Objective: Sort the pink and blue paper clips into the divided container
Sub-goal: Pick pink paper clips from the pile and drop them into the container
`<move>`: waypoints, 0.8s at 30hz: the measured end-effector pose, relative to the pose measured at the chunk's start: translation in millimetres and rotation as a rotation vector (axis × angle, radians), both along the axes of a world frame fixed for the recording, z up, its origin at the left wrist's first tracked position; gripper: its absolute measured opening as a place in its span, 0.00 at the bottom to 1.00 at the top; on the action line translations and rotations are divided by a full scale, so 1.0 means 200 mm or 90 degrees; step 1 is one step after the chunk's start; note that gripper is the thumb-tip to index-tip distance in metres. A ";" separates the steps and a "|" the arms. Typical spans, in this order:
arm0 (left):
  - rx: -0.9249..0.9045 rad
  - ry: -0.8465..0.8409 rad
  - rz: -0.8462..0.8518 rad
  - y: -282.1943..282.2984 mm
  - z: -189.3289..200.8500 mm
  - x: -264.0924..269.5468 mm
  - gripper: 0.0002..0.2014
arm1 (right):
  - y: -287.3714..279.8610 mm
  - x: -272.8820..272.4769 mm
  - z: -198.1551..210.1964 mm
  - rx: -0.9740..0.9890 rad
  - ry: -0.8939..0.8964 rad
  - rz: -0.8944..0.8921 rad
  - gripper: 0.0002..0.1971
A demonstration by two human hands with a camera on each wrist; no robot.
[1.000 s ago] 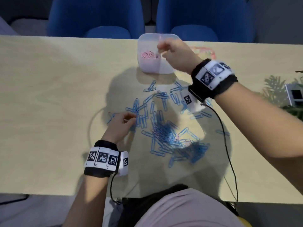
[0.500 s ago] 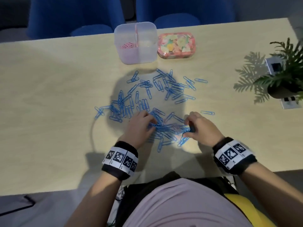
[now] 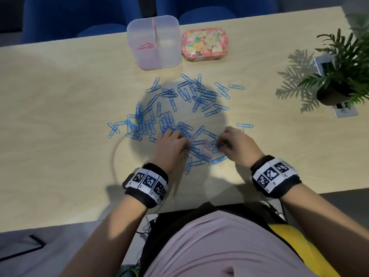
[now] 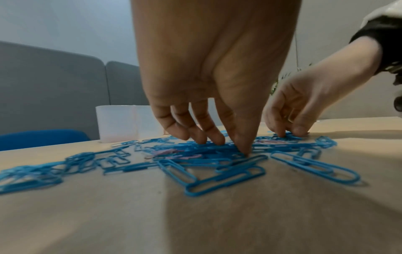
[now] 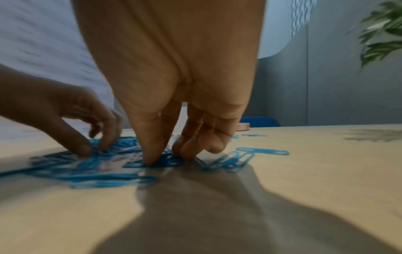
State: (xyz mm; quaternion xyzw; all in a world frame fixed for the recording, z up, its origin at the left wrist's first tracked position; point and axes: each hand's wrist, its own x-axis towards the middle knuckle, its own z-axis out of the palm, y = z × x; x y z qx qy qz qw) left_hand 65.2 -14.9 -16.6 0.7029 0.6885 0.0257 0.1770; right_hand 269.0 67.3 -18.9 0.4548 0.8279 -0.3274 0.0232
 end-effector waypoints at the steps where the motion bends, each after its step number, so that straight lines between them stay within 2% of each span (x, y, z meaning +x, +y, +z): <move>1: -0.002 0.013 -0.003 0.00 0.00 -0.02 0.06 | 0.03 0.02 0.00 0.009 0.004 -0.021 0.07; 4: 0.009 0.022 0.009 0.00 0.01 -0.03 0.06 | 0.08 0.06 0.03 0.048 0.005 -0.093 0.08; 6: 0.026 0.036 0.011 0.01 0.01 0.01 0.09 | 0.06 0.04 0.06 0.061 0.010 -0.098 0.06; 9: 0.055 0.046 -0.028 0.02 0.01 0.09 0.02 | -0.02 -0.08 0.05 0.016 0.035 -0.073 0.04; 13: 0.017 0.053 -0.121 -0.01 -0.01 0.15 0.10 | -0.07 -0.22 0.03 -0.028 -0.037 -0.130 0.13; 18: 0.036 0.042 -0.106 -0.08 -0.05 0.05 0.06 | -0.06 -0.26 0.02 -0.041 -0.070 -0.148 0.07; 21: 0.023 0.014 -0.083 -0.09 -0.04 0.02 0.04 | -0.03 -0.24 0.01 -0.069 -0.081 -0.139 0.13; 24: 0.032 -0.008 -0.066 -0.05 0.00 0.06 0.07 | -0.01 -0.22 0.01 -0.039 -0.118 -0.112 0.08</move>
